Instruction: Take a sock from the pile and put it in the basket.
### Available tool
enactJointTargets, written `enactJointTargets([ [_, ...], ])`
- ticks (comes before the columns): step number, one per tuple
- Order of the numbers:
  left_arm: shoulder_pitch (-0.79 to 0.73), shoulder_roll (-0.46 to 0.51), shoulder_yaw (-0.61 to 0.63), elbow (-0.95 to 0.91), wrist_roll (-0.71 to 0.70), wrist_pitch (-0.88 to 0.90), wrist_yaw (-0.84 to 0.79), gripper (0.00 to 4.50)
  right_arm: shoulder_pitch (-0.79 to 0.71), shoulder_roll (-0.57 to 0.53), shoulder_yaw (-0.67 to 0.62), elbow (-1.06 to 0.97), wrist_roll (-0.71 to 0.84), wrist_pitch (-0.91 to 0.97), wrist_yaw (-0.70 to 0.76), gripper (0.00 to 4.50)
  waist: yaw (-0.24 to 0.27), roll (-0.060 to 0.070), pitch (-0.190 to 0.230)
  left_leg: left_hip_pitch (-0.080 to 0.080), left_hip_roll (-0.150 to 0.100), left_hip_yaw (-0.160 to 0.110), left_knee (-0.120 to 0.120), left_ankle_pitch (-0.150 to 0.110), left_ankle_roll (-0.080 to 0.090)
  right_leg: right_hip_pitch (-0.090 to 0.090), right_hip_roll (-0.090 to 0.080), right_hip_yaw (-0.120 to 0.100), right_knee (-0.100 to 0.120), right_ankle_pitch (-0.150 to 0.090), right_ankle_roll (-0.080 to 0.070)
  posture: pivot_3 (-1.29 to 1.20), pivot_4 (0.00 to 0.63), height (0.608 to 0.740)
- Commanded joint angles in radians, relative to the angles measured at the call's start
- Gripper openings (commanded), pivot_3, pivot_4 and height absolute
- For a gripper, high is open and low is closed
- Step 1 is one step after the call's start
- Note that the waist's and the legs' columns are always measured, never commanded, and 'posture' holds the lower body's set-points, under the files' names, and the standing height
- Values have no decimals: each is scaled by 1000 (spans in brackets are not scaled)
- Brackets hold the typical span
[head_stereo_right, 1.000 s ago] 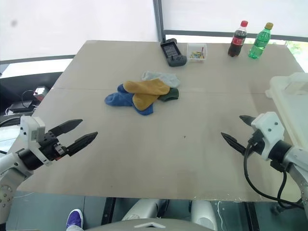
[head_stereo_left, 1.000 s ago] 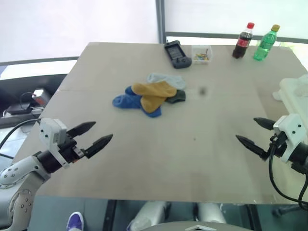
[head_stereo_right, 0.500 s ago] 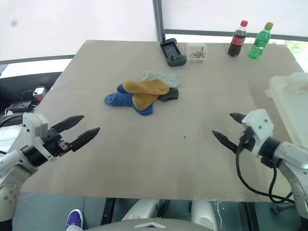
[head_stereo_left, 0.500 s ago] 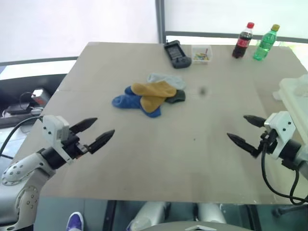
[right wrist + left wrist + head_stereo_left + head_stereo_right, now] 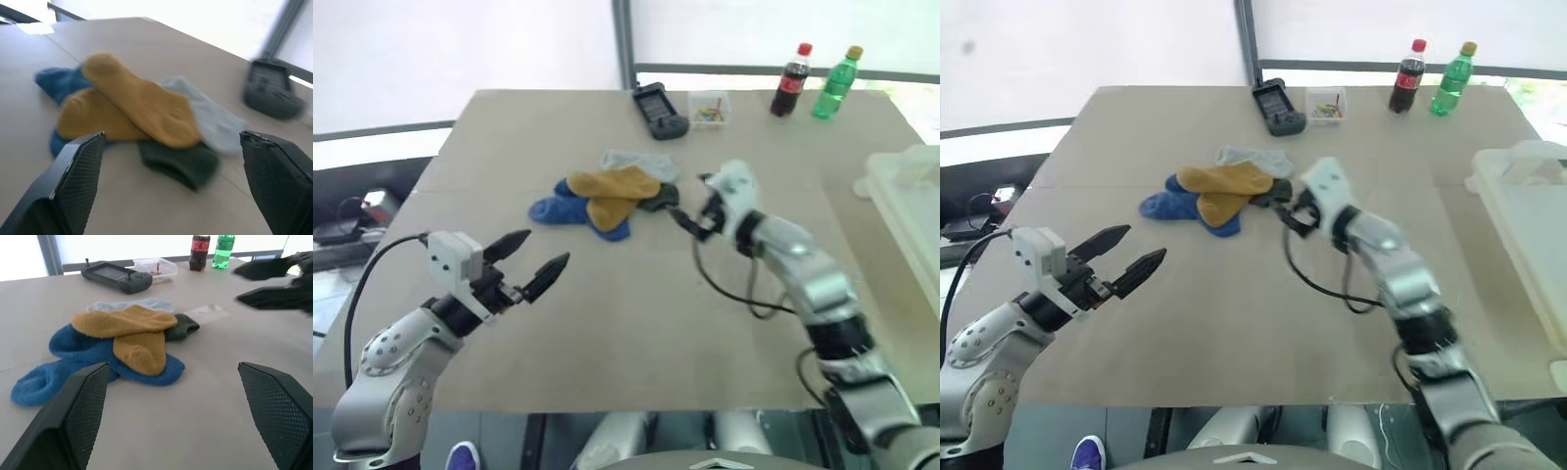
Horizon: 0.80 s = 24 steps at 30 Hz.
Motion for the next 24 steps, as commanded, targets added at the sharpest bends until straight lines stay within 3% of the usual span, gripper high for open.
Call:
enactJointTargets([
  [1,-24,-15,-19,-38,23,-12,46,4470,-153,111,-6,316,-50,-163,-46,4483,-6,0,0,0,1,0,-1,0,0,-1,1,0,0,0,0,0,150,740],
  [6,4,-39,-30,-94,33,-12,91,4470,-328,215,-30,693,-103,-352,-80,4483,-29,0,0,0,3,1,-2,-1,-1,-1,6,-4,-3,2,-3,0,150,740],
  [14,72,-52,3,-155,24,-15,134,4470,-440,271,-67,1007,-156,-490,-118,4483,-54,2,1,2,14,3,-1,-3,-8,-4,14,-2,-2,6,-11,0,150,740],
  [17,85,-59,11,-173,18,-14,145,4500,-462,291,-79,1076,-180,-520,-153,3694,-57,2,1,2,19,6,-1,-3,-11,-5,18,0,0,8,-14,0,150,740],
  [20,97,-58,20,-180,18,-15,150,4500,-478,310,-97,1108,-189,-537,-164,2180,-58,2,1,3,23,7,-1,-4,-14,-6,22,1,0,9,-16,0,150,740],
  [21,100,-58,23,-182,18,-14,154,4500,-483,315,-100,1114,-193,-541,-167,1901,-57,2,1,3,23,7,-1,-4,-14,-6,23,1,0,10,-16,0,150,740],
  [22,100,-60,26,-182,18,-14,159,4500,-487,318,-104,1117,-196,-546,-168,1901,-57,2,1,3,24,7,-1,-4,-15,-6,23,1,0,10,-16,0,150,740],
  [23,100,-60,26,-182,18,-14,161,4500,-489,320,-108,1118,-198,-550,-169,1104,-56,3,2,3,25,7,-1,-5,-16,-6,26,1,-1,10,-17,0,150,740],
  [24,98,-60,26,-180,18,-14,163,4500,-492,321,-113,1121,-200,-552,-169,698,-56,3,2,2,25,7,-1,-5,-16,-6,28,1,-1,10,-17,0,150,740],
])
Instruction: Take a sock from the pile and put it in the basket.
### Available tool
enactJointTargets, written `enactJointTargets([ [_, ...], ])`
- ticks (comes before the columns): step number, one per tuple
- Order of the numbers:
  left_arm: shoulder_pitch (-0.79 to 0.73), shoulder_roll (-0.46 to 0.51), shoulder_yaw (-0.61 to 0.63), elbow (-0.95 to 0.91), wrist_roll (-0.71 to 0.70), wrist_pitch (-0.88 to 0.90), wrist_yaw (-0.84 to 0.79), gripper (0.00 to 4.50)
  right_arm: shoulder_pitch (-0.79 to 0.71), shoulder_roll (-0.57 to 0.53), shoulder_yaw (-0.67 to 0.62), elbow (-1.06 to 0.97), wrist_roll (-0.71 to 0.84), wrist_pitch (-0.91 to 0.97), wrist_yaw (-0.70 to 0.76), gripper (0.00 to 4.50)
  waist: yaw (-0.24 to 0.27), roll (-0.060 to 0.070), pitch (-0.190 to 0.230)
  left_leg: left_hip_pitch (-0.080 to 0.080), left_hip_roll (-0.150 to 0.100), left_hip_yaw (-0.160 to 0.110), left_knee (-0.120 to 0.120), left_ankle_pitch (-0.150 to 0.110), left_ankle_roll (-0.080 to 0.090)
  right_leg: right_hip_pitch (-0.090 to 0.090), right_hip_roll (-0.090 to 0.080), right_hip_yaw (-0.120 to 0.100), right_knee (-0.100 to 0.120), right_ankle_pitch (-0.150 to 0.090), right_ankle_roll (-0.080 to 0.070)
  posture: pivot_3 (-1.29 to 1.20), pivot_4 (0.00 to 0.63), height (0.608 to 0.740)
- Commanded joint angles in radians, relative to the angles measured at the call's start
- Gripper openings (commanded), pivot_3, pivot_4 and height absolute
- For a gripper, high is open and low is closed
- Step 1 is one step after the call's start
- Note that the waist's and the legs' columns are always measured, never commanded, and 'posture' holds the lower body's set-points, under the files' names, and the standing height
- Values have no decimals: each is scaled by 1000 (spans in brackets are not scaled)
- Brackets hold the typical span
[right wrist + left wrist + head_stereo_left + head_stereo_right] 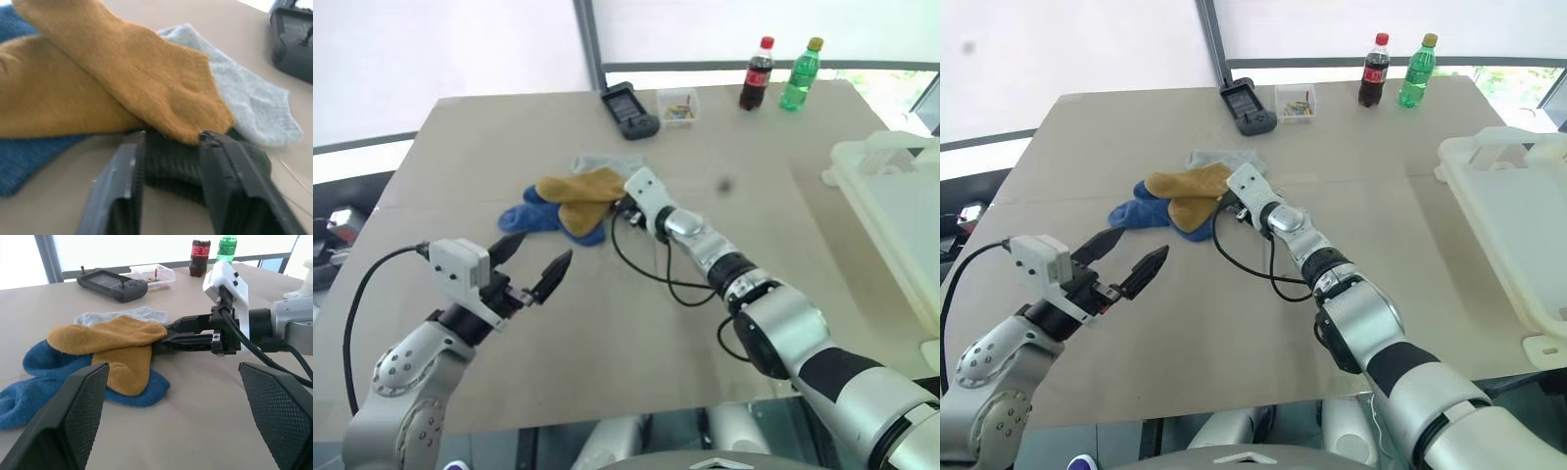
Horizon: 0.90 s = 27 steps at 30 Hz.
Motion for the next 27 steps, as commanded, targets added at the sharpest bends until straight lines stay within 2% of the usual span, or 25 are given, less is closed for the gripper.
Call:
enactJointTargets([
  [1,-5,4,32,-44,-10,-14,12,4500,-44,11,-24,-5,-10,-38,-11,388,2,0,0,0,0,0,0,0,0,0,1,0,0,0,0,0,150,740],
  [3,-7,4,31,-38,-7,-16,15,4500,-45,10,-26,-2,-18,-43,-13,32,1,1,0,0,0,0,0,0,0,0,1,0,-1,0,0,0,150,740],
  [7,-18,5,26,-22,4,-19,21,4500,-45,11,-30,3,-32,-49,-15,32,1,1,0,0,1,1,0,0,-1,0,1,1,-1,0,-1,0,150,740],
  [11,-69,9,5,-6,65,22,101,4500,-41,-6,-23,-11,-55,-74,3,32,1,0,0,0,2,1,0,-1,-1,-1,2,1,0,1,-1,0,150,740],
  [12,-86,15,-5,-2,80,43,121,4500,-35,-16,-34,-23,-44,-84,30,577,1,0,0,0,3,1,0,-1,-2,-1,1,1,0,1,-1,0,150,740],
  [13,-102,21,-14,5,92,55,129,4500,-26,-25,-42,-38,-35,-95,51,873,2,0,0,0,3,1,0,-1,-2,-1,1,1,0,1,-1,0,150,740],
  [15,-152,44,-44,37,104,73,108,4500,20,-56,-51,-108,-17,-118,103,1779,3,0,0,0,3,2,0,-1,-2,-1,1,1,0,1,-1,0,150,740],
  [17,-198,58,-70,73,130,67,98,4500,88,-84,-56,-219,6,-110,154,2966,2,0,0,0,2,1,1,-1,-2,-1,3,0,-1,1,-1,0,150,740],
  [18,-233,64,-95,99,152,64,98,4500,157,-108,-54,-344,27,-79,196,3281,5,-1,-1,0,2,2,1,-1,-1,-1,3,0,-1,1,-1,0,150,740],
  [19,-265,68,-115,123,170,64,99,4500,227,-131,-48,-475,45,-36,232,3815,6,-1,-1,0,2,2,1,-1,-1,0,2,-1,-2,1,-1,0,150,740],
  [21,-338,77,-164,178,203,65,90,4500,400,-195,-29,-820,92,103,301,4395,12,-1,-1,-3,2,-2,2,-1,-2,-1,0,-5,-3,1,-1,0,150,740],
  [24,-445,129,-275,266,298,81,56,4500,621,-299,-24,-1316,188,363,363,4395,11,0,-1,-4,2,1,2,-2,-1,-3,-2,-4,-2,1,-1,0,150,740],
  [27,-573,165,-385,389,384,67,-2,4500,760,-399,-49,-1639,260,547,372,4395,5,-1,-1,-7,2,3,2,-2,-1,-6,-2,-2,-1,1,-1,0,150,740],
])
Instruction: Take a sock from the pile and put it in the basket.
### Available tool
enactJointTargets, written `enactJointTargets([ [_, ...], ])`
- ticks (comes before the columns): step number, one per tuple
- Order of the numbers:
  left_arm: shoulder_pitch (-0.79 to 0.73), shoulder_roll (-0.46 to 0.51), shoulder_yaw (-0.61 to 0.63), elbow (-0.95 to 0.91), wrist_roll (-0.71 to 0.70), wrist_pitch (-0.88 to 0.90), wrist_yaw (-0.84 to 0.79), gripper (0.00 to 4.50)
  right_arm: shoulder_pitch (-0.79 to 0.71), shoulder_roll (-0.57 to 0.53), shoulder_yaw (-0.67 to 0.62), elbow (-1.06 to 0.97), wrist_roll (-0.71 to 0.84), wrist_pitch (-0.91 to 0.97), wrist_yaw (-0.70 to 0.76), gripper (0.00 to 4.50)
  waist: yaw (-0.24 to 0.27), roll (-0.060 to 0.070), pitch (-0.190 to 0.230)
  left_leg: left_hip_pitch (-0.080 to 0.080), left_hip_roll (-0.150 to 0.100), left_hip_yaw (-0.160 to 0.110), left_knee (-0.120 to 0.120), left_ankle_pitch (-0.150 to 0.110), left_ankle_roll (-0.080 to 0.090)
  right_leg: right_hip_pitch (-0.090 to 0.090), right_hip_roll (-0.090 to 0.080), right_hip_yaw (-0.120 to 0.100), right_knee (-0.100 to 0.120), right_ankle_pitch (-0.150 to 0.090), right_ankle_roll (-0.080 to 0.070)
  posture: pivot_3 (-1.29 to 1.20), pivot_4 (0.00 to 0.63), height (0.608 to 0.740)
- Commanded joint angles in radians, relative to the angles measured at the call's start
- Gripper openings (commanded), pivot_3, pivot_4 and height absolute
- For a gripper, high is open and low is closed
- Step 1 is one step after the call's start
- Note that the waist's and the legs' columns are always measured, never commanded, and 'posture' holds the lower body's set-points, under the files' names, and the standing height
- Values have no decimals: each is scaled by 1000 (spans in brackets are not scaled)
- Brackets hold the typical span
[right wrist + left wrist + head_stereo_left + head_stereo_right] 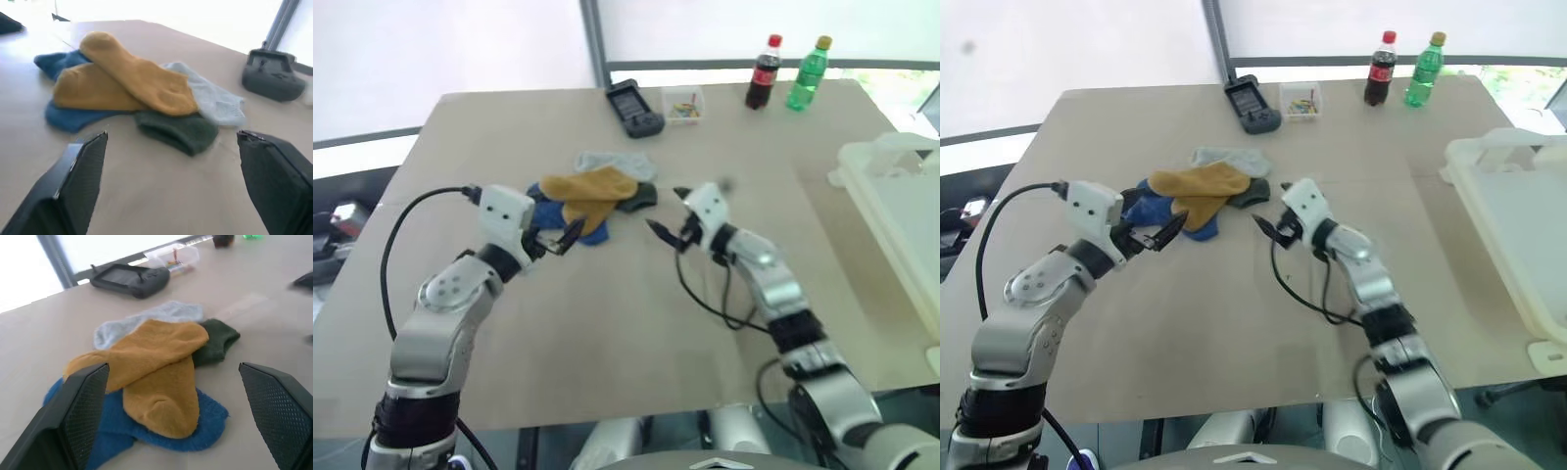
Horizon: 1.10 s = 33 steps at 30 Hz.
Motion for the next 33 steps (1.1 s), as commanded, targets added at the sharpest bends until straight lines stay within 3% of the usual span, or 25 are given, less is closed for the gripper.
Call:
enactJointTargets([
  [1,-133,37,-118,123,108,-39,-75,4500,86,-79,-33,-394,103,198,15,4395,-1,0,0,0,0,1,0,0,0,0,0,1,1,0,0,0,150,740],
  [11,-546,-56,-357,680,353,-235,-186,4500,314,-253,-203,-761,238,424,-33,4395,33,-4,-1,1,2,5,2,-1,1,0,0,3,1,0,0,0,150,740],
  [21,-694,-152,-376,1010,442,-422,-228,4500,389,-330,-260,-815,275,427,-68,4395,27,-5,-1,-11,0,5,13,-3,3,-7,-1,1,3,2,4,0,150,740],
  [24,-708,-165,-375,1064,466,-450,-213,3704,391,-338,-261,-815,277,422,-80,4500,30,-6,-1,-11,0,5,14,-3,4,-6,-1,1,3,2,4,0,150,740],
  [32,-728,-192,-353,1129,479,-496,-208,144,393,-350,-257,-817,283,421,-98,4500,31,-7,-1,-12,-1,5,16,-4,5,-6,-2,0,3,3,5,0,150,740],
  [33,-725,-192,-349,1120,476,-497,-211,39,395,-352,-259,-817,285,420,-98,4500,31,-7,-1,-12,-1,5,16,-4,5,-6,-2,0,3,3,5,0,150,740],
])
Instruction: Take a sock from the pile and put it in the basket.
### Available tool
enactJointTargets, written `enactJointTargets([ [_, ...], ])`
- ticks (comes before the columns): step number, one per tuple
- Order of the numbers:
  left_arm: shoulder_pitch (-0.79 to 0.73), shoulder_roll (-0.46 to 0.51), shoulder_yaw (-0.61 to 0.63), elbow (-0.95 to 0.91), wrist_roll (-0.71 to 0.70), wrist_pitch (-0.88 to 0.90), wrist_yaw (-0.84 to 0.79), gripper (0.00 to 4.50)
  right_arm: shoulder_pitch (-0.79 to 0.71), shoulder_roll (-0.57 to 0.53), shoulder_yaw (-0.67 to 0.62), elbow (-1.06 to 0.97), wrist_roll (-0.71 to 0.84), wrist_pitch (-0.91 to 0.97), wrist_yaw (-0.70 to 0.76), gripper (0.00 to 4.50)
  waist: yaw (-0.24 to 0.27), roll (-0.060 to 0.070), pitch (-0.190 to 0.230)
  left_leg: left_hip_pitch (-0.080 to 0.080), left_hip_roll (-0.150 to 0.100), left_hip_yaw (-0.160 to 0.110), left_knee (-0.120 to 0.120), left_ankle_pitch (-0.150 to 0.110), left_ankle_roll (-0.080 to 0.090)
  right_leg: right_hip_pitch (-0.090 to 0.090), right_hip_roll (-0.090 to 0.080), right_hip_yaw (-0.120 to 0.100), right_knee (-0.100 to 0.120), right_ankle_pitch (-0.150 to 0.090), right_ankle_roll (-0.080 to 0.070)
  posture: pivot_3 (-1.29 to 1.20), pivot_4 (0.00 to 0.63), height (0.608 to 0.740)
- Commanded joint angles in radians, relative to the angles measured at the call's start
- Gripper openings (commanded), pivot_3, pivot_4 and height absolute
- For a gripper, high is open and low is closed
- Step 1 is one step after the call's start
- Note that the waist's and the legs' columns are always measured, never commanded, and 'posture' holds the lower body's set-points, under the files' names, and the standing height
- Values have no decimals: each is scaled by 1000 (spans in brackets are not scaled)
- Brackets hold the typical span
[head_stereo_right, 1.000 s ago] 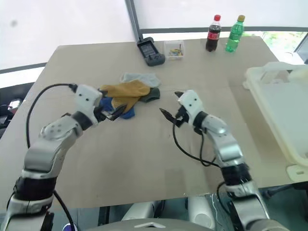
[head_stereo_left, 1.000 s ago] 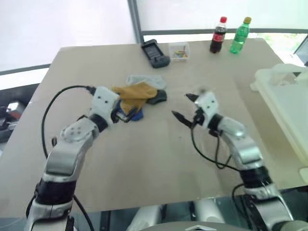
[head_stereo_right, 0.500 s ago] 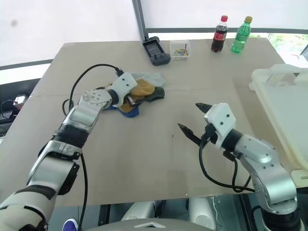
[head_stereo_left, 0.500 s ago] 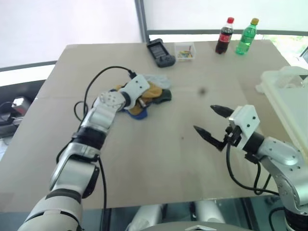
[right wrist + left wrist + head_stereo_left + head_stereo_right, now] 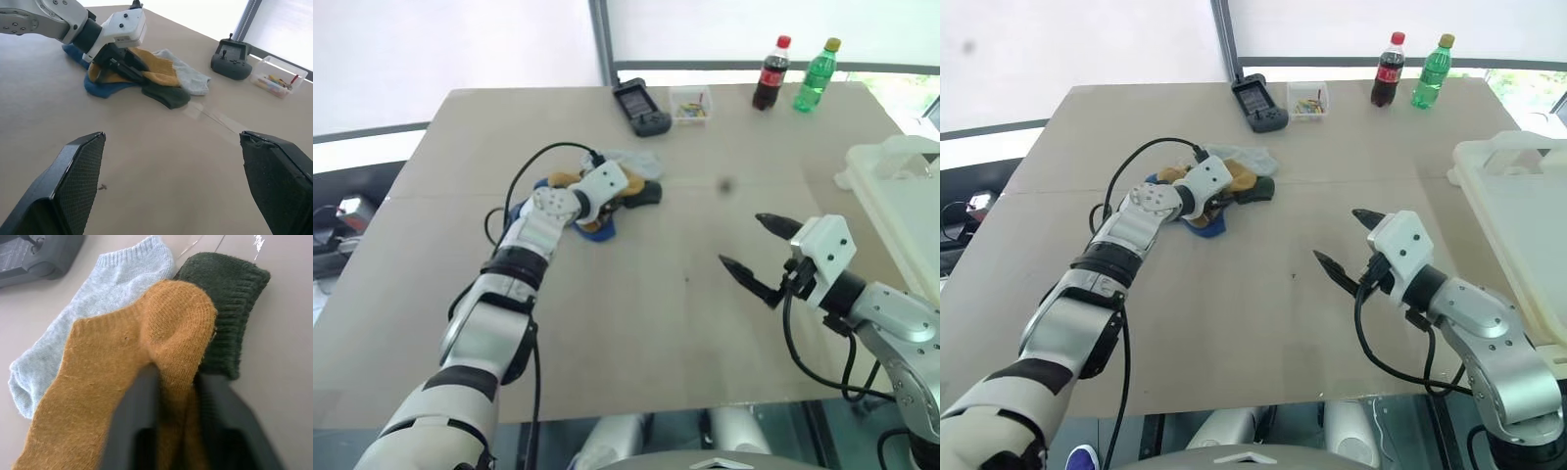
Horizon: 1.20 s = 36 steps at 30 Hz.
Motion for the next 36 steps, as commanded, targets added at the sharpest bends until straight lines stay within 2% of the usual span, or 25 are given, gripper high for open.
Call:
enactJointTargets([
  [1,-18,0,33,-29,-7,-18,-4,39,2,-12,-25,-44,17,-20,-8,4500,0,0,0,0,0,0,0,0,0,0,0,0,0,0,0,0,150,740],
  [9,42,12,105,-175,-54,90,-11,39,-12,-13,0,-16,15,-37,-2,4500,-2,0,0,0,0,0,1,0,0,0,0,0,1,0,0,0,150,740],
  [12,56,24,107,-215,-43,121,-10,949,-19,-13,4,-7,16,-45,2,4500,-4,0,0,0,0,0,1,0,0,0,0,0,1,0,0,0,150,740],
  [17,83,42,92,-296,-26,161,-24,3402,-31,-15,11,4,19,-49,4,4500,-3,-1,0,0,0,0,1,0,0,0,0,0,1,0,0,0,150,740],
  [23,118,57,99,-380,2,218,0,3402,-40,-13,23,7,21,-44,-2,4500,-3,-1,-1,0,0,0,1,0,0,0,0,0,1,0,0,0,150,740],
  [26,138,16,166,-453,-59,356,34,3402,-33,-25,17,0,30,-37,10,4500,-3,-1,-1,0,0,0,1,0,0,0,0,0,1,0,0,0,150,740],
  [30,211,-30,261,-595,-68,492,181,3402,-32,-55,-7,-6,60,-20,30,4500,-3,-1,-1,0,0,0,2,0,0,0,0,0,2,0,0,0,150,740],
  [36,396,-131,440,-956,-75,724,409,3402,-36,-106,-46,-1,121,2,61,4500,-3,-2,-1,1,1,2,2,0,0,0,0,1,2,0,0,0,150,740],
])
